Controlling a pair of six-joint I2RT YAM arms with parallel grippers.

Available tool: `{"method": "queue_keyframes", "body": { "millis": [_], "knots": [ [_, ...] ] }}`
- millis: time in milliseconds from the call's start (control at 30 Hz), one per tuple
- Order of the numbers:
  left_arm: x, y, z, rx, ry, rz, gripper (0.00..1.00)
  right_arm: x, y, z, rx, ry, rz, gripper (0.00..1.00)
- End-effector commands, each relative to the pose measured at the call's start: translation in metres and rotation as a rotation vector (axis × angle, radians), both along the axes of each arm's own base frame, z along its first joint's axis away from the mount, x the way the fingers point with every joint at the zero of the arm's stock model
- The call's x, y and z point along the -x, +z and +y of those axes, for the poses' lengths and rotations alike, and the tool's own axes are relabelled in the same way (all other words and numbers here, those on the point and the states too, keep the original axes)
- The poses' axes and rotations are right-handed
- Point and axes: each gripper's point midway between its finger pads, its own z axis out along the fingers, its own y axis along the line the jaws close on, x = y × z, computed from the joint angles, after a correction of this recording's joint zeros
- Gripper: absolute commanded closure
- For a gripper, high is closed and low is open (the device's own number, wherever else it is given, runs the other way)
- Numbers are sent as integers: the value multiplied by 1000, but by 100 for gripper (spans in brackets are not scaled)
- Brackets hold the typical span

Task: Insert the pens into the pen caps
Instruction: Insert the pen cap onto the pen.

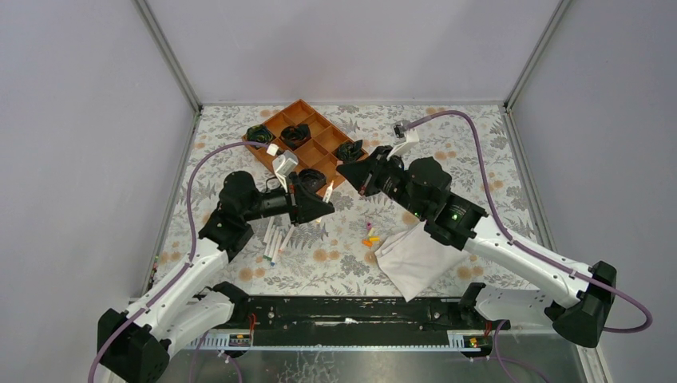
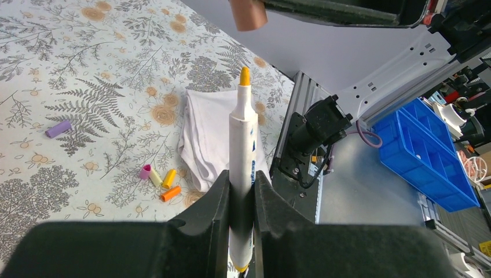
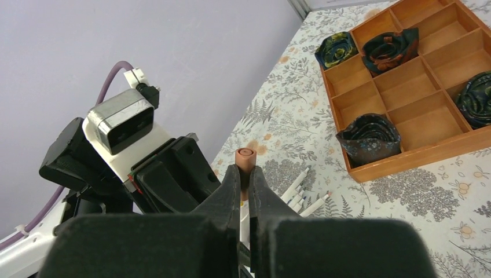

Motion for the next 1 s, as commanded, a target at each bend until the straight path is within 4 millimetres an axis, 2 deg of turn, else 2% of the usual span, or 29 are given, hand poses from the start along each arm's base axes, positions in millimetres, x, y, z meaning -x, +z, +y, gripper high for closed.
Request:
{"method": "queue_keyframes", "body": {
  "millis": [0,967],
  "knots": [
    [4,9,-3,16,-29,-51,100,4,20,7,-66,33,-38,100],
    [-8,14,1,30,55,-65,100,13,1,22,-47,123,-18,100]
  ]
}}
